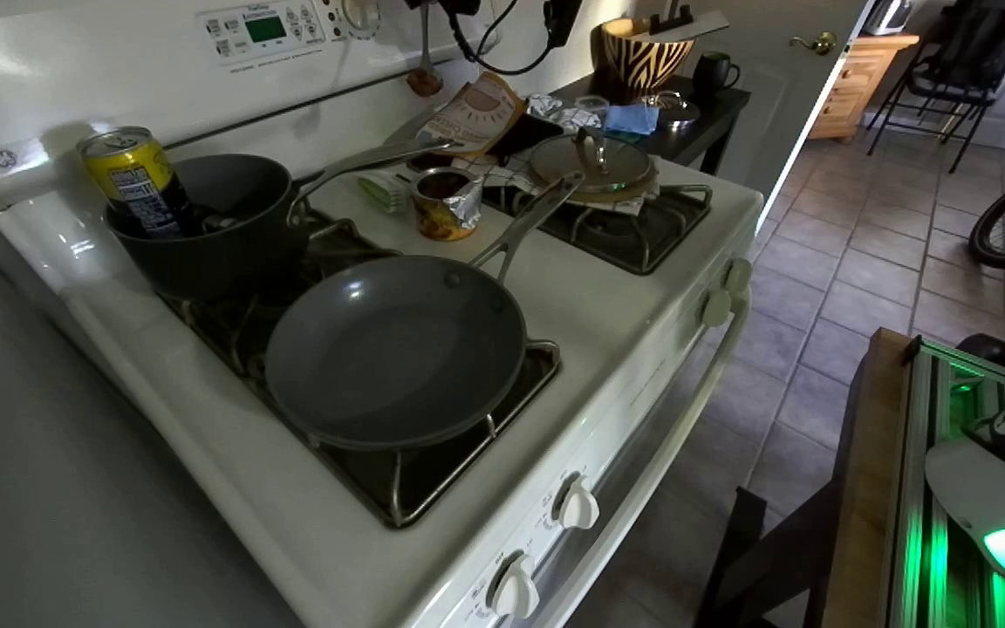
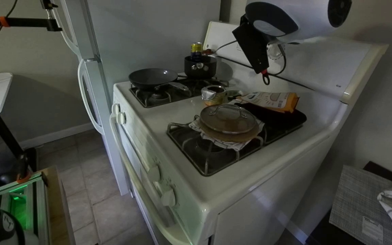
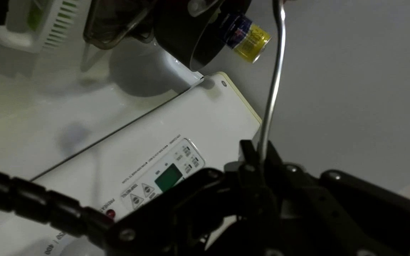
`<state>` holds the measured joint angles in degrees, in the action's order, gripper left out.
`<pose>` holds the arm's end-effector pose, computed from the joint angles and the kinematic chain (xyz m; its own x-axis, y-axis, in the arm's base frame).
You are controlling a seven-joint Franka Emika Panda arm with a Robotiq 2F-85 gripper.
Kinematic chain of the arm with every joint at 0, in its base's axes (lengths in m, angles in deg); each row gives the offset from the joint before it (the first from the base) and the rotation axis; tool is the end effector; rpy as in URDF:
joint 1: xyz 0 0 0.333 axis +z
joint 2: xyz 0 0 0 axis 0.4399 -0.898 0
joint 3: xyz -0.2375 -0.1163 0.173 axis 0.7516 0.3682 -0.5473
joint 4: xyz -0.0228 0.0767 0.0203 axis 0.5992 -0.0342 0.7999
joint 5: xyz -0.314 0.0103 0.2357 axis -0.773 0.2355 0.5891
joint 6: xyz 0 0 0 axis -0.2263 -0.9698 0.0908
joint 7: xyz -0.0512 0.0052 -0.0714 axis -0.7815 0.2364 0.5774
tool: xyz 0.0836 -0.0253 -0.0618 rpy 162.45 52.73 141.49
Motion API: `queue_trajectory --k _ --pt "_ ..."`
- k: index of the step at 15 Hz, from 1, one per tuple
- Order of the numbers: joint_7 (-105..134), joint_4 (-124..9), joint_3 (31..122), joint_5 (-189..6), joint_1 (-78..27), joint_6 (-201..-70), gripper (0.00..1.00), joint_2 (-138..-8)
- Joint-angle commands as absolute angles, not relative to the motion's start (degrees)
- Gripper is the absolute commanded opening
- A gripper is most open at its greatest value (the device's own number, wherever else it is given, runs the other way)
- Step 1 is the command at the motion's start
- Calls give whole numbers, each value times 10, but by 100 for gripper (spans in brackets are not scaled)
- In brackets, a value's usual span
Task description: Put a spoonful of the tin's content onto the pan
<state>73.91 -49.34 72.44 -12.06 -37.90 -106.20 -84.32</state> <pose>0.7052 -0.0635 0.4474 0.8212 -0.1219 0.5575 0.4572 -0.4441 -0.7705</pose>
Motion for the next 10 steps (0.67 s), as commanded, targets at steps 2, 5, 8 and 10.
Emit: queue_trajectory --k 2,5,8,10 --pt "729 -493 725 -113 -360 -1045 2 -828" --pt "727 -498 716 -112 -345 -1037 2 -824" --pt "723 -504 709 -121 -329 -1008 2 -822" --pt "721 -511 708 -128 -319 -986 2 -820"
